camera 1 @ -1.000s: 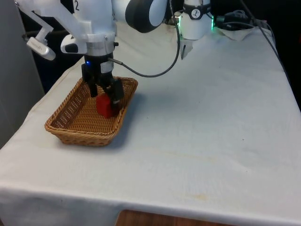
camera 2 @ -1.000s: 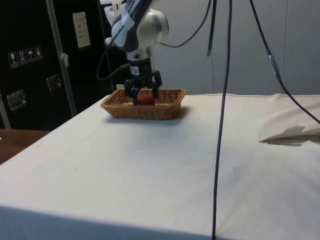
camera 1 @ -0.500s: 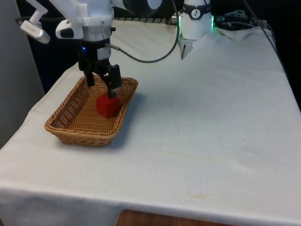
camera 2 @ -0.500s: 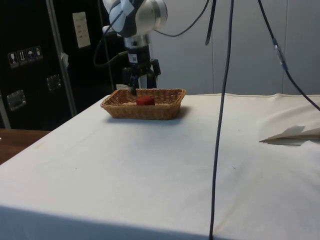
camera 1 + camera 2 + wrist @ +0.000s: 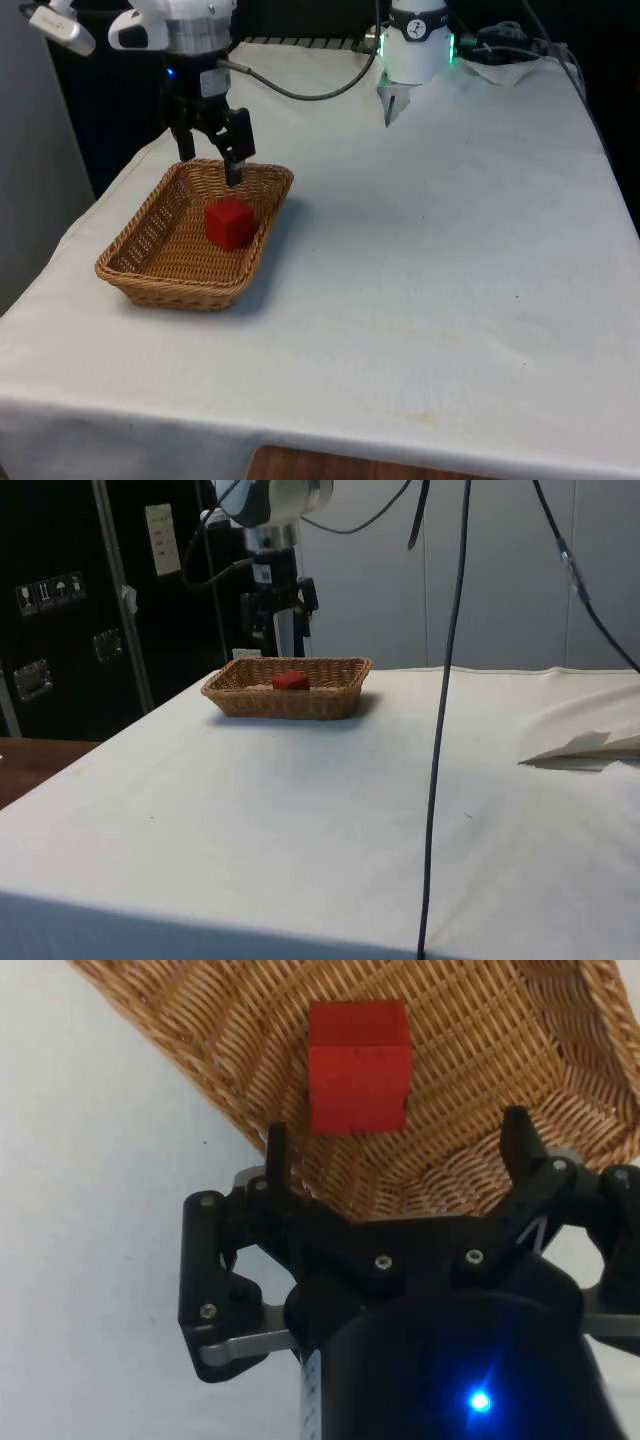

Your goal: Pick up the cube and place it into the basket.

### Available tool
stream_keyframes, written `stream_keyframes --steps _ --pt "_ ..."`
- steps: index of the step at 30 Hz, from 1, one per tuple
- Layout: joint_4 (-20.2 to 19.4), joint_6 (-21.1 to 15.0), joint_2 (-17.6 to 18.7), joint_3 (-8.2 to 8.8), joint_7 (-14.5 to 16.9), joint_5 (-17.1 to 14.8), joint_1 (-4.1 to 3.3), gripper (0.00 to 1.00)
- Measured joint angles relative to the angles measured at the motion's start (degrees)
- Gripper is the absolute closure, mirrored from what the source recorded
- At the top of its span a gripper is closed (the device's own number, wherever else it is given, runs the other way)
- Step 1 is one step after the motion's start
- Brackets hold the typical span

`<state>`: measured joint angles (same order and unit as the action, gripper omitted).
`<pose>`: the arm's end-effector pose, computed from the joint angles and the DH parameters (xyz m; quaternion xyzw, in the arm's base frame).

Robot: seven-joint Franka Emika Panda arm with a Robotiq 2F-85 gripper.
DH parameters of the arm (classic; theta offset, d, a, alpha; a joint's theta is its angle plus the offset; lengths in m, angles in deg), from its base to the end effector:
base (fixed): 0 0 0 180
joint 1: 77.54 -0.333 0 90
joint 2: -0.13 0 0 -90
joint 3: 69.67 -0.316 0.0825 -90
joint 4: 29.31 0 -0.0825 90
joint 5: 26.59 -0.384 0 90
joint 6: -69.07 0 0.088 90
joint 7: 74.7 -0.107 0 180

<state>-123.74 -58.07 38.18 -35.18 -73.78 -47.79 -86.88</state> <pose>0.6454 -0.2306 0.2807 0.9636 -0.2650 0.0132 0.0329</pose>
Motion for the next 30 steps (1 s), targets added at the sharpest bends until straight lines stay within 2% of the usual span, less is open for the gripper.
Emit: stream_keyframes --steps 22,30 --pt "1.8 4.7 -4.1 0.86 0.0 2.4 -0.11 0.0" --pt "2.3 5.4 -4.6 0.86 0.5 2.6 -0.29 0.0"
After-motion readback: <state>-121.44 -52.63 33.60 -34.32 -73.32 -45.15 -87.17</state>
